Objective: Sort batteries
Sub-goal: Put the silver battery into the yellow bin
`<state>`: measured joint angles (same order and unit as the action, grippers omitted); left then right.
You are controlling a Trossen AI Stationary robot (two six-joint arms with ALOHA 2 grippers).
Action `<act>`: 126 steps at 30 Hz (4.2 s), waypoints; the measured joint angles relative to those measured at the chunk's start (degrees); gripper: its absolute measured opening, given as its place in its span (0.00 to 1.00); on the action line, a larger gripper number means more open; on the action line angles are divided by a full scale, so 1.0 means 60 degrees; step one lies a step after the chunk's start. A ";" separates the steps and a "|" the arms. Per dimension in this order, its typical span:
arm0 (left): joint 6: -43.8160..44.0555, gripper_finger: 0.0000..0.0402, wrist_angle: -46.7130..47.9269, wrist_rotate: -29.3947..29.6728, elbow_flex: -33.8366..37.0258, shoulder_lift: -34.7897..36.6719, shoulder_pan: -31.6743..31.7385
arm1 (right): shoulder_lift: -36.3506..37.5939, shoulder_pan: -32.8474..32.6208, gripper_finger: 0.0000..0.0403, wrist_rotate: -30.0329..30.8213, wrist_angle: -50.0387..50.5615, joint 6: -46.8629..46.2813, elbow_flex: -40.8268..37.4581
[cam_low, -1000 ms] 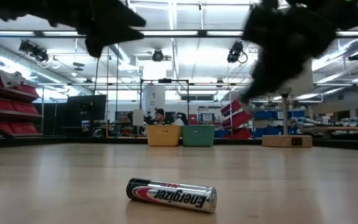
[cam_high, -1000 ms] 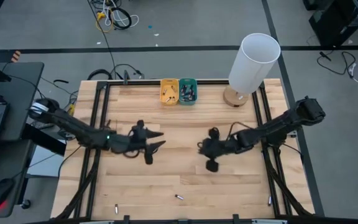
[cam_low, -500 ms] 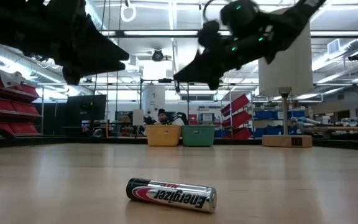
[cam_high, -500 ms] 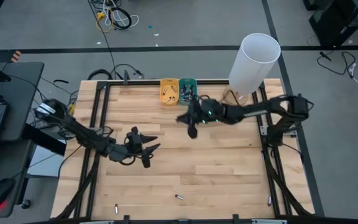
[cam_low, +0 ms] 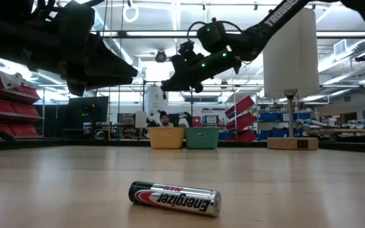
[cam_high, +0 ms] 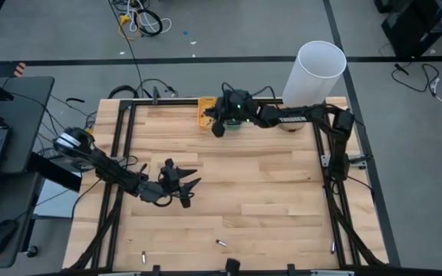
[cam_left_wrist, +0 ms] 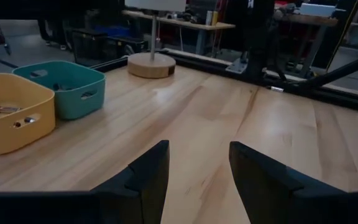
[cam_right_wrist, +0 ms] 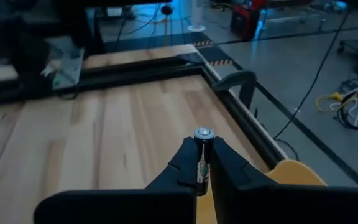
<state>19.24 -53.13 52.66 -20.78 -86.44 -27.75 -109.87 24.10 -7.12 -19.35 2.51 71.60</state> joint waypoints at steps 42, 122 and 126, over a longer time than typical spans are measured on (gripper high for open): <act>0.0411 0.46 -0.0125 -0.0030 -0.0004 -0.1192 -0.0004 | 0.0857 0.1176 0.24 -0.1183 0.7055 -0.1847 0.1357; 0.0082 0.46 -0.1743 -0.2076 -0.0827 -0.3172 0.0692 | 0.0974 -0.8124 0.40 -0.1232 1.4704 -0.3629 -0.5537; 0.0052 0.46 -0.1739 -0.2076 -0.0827 -0.3172 0.0692 | 0.0967 -0.8118 0.38 -0.0990 1.4990 -0.3634 -0.5135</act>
<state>19.55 -63.57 40.21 -25.74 -105.47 -23.59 -104.07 -24.60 -13.06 70.59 -19.29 40.79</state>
